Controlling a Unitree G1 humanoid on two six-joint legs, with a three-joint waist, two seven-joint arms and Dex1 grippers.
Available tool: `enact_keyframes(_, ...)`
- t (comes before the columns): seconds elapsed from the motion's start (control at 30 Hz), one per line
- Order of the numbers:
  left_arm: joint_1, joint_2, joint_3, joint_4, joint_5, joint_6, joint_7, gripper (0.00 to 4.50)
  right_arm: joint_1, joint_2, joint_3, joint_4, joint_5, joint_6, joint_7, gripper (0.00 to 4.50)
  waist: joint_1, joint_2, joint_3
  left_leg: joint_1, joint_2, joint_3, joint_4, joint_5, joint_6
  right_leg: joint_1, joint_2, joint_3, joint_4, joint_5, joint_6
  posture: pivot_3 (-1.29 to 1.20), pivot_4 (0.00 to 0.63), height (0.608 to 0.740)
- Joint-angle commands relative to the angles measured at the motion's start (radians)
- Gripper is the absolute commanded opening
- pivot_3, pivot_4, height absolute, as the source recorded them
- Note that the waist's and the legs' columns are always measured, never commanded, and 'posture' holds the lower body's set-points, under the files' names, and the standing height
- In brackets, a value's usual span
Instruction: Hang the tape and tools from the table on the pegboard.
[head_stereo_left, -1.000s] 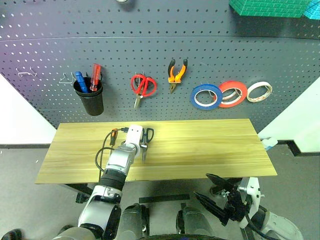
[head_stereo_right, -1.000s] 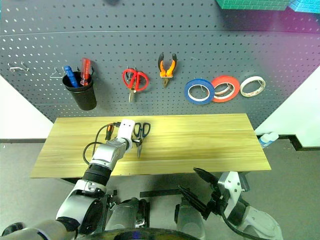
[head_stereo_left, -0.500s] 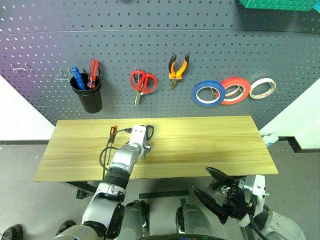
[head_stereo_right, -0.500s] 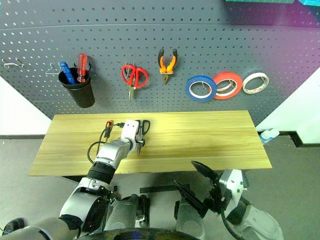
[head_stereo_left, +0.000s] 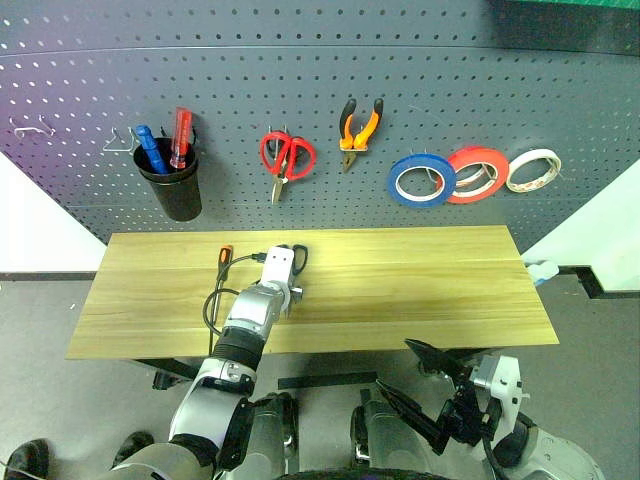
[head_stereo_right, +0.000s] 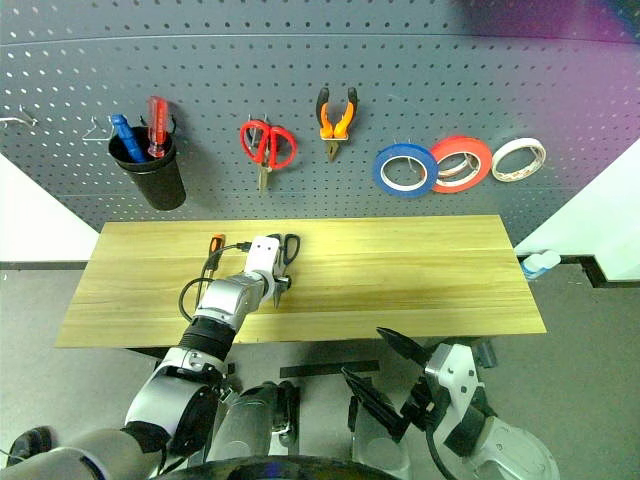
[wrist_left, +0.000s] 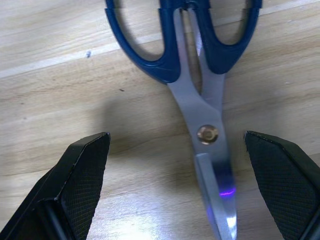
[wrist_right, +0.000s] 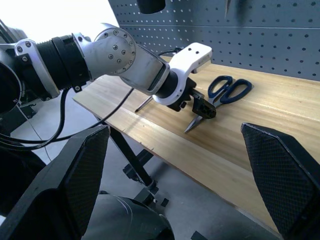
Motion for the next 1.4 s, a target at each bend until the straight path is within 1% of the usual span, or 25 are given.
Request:
enact_keyframes(0.03,-0.025,-0.008,0.002,0.026,0.005,-0.016,0.001,4.5,0.025,-0.012,-0.016,-0.052,0.001,-0.029,-0.002,4.42,-0.001,0.0,0.002,0.0,0.0,0.0,0.0,0.0,0.0,0.0,0.0,0.0,0.0,0.0,0.0,-0.17,0.218,0.74)
enact_keyframes(0.33,-0.038,-0.001,0.009,0.054,0.005,-0.034,0.001,4.5,0.044,-0.025,-0.001,-0.038,-0.046,-0.077,0.003,4.42,-0.001,0.0,0.01,0.0,0.0,0.0,-0.002,0.0,0.0,0.0,0.0,0.0,-0.002,0.0,0.0,-0.17,0.215,0.74)
enact_keyframes(0.63,-0.033,-0.008,0.014,0.051,0.01,-0.019,0.01,4.5,0.064,-0.028,0.024,-0.052,-0.052,-0.09,0.002,4.42,-0.001,0.0,0.011,0.0,0.0,0.0,-0.002,0.0,0.0,0.0,0.0,0.0,-0.002,0.0,0.001,-0.17,0.223,0.74)
enact_keyframes(0.97,-0.056,-0.012,0.01,0.1,0.011,-0.053,0.0,4.5,0.096,-0.03,0.031,-0.074,-0.057,-0.095,-0.009,4.42,-0.002,0.0,0.013,0.0,0.0,0.0,-0.003,-0.001,-0.002,0.0,0.0,0.0,-0.006,0.0,0.0,-0.18,0.229,0.74)
enact_keyframes(1.07,-0.053,-0.014,0.016,0.097,0.012,-0.066,0.012,3.93,0.099,-0.026,0.029,-0.075,-0.059,-0.1,-0.014,4.5,-0.002,0.0,0.013,0.0,0.0,0.0,-0.005,-0.001,-0.002,0.0,0.0,0.0,-0.007,0.0,0.0,-0.18,0.228,0.74)
enact_keyframes(1.33,-0.055,-0.011,0.023,0.106,0.014,-0.077,0.038,1.31,0.097,-0.029,0.028,-0.073,-0.056,-0.103,-0.017,4.5,-0.003,0.0,0.013,0.0,-0.001,0.001,-0.012,0.0,-0.001,0.0,0.0,-0.001,-0.011,0.0,0.001,-0.18,0.228,0.74)
enact_keyframes(1.37,-0.056,-0.01,0.024,0.109,0.014,-0.078,0.039,1.06,0.095,-0.03,0.028,-0.072,-0.056,-0.103,-0.018,4.5,-0.003,0.0,0.013,0.0,-0.001,0.001,-0.012,0.001,-0.001,0.0,0.0,-0.001,-0.011,0.0,0.001,-0.18,0.227,0.74)
enact_keyframes(1.4,-0.056,-0.01,0.026,0.112,0.013,-0.08,0.041,0.94,0.093,-0.03,0.028,-0.07,-0.055,-0.103,-0.018,4.5,-0.003,0.0,0.013,0.0,-0.001,0.001,-0.012,0.001,-0.001,0.0,0.0,-0.001,-0.011,0.0,0.001,-0.18,0.227,0.74)
